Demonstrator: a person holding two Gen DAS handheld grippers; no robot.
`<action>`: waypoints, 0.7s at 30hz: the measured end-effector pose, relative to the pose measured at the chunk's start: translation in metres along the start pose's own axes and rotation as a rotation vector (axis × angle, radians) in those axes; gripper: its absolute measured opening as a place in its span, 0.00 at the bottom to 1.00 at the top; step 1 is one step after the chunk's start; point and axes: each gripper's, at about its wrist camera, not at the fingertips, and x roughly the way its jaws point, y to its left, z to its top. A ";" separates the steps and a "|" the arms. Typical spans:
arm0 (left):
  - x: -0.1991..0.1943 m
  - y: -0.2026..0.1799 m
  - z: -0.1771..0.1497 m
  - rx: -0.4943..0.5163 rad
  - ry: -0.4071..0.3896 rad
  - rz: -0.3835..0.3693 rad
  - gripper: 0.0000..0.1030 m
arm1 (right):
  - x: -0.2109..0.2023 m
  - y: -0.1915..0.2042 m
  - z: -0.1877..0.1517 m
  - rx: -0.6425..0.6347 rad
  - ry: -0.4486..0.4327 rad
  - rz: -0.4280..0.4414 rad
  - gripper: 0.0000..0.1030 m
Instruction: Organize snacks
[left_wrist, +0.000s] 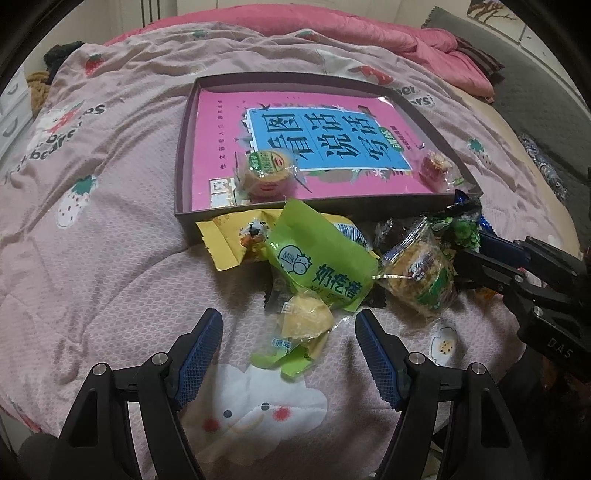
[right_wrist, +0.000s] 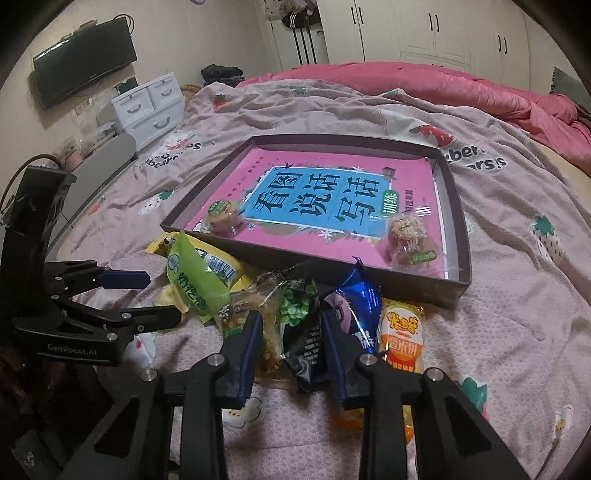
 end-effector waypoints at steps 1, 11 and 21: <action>0.001 0.000 0.000 0.001 0.002 0.000 0.74 | 0.002 0.001 0.000 -0.003 0.003 -0.001 0.31; 0.011 -0.005 0.000 0.019 0.008 -0.004 0.74 | 0.019 0.007 0.003 -0.044 0.024 -0.013 0.28; 0.018 -0.016 0.001 0.064 0.006 0.019 0.39 | 0.006 0.000 0.005 -0.020 -0.019 0.002 0.19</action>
